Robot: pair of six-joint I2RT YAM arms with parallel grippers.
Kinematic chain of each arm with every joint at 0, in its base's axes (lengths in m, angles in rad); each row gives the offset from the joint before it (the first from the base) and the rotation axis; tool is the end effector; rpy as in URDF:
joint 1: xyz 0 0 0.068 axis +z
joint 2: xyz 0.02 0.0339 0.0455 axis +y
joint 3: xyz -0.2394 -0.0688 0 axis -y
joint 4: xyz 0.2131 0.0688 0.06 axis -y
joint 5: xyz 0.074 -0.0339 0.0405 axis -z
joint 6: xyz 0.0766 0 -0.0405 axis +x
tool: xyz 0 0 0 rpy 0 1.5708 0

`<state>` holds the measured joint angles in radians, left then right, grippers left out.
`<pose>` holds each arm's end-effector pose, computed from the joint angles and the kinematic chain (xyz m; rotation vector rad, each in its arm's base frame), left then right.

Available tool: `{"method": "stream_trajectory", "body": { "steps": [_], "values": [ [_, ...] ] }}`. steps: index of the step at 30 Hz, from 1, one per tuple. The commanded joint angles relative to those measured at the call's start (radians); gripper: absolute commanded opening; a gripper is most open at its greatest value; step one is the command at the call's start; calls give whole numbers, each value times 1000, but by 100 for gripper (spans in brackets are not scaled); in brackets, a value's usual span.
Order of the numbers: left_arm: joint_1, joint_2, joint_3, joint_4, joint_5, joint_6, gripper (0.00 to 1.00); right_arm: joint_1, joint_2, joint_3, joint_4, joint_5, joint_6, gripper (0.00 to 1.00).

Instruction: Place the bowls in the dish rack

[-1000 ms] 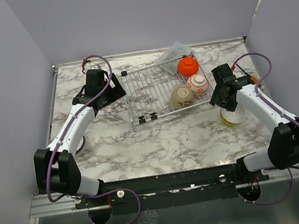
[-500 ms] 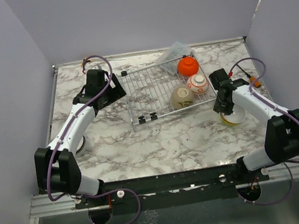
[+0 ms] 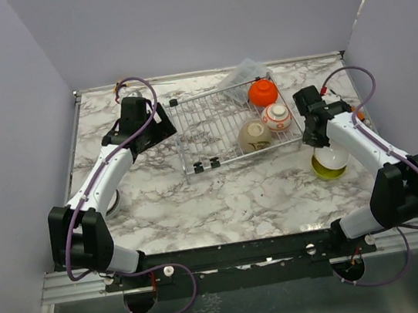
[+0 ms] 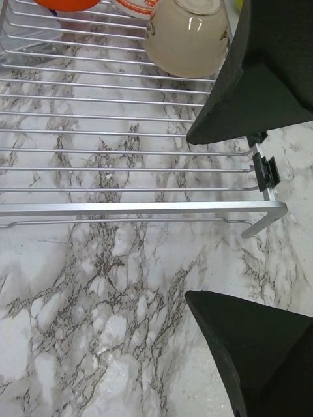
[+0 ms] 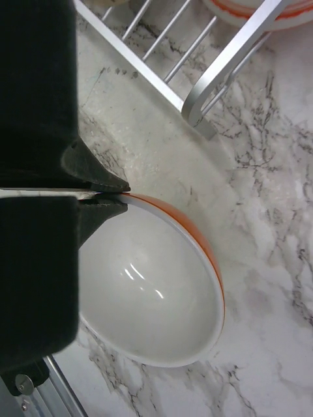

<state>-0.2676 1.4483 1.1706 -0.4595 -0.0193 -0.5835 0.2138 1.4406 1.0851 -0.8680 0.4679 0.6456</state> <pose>0.3125 -0.0841 0.2492 -0.3785 2.3125 -0.4077 0.2595 0.0210 0.1991 0.6661 2.5275 -0.3749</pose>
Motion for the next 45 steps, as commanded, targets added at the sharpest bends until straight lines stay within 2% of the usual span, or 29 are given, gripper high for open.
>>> {"method": "stream_trajectory", "body": {
  "steps": [1, 11, 17, 22, 26, 32, 40, 45],
  "values": [
    [8, 4, 31, -10, -8, -3, 94, -5, -11, 80, -43, 101, -26, 1],
    [8, 3, 39, -10, -9, 1, 94, -5, -31, 290, -64, 53, -71, 1],
    [8, -4, 43, -10, -5, 2, 94, -5, -67, 335, 101, -191, -96, 1],
    [8, -9, 46, -10, -5, 1, 94, 1, -56, 313, 338, -494, -37, 1],
    [7, -16, 44, -10, -9, -2, 94, 26, 0, 309, 527, -749, 22, 1],
    [8, -39, 23, -7, -14, -14, 94, 100, 123, 370, 741, -940, 88, 1],
    [8, -70, 21, -13, -52, -4, 94, 179, 327, 471, 888, -1087, 221, 1],
    [8, -87, 8, -19, -60, -9, 94, 201, 448, 530, 923, -1167, 276, 1]
  ]
}}
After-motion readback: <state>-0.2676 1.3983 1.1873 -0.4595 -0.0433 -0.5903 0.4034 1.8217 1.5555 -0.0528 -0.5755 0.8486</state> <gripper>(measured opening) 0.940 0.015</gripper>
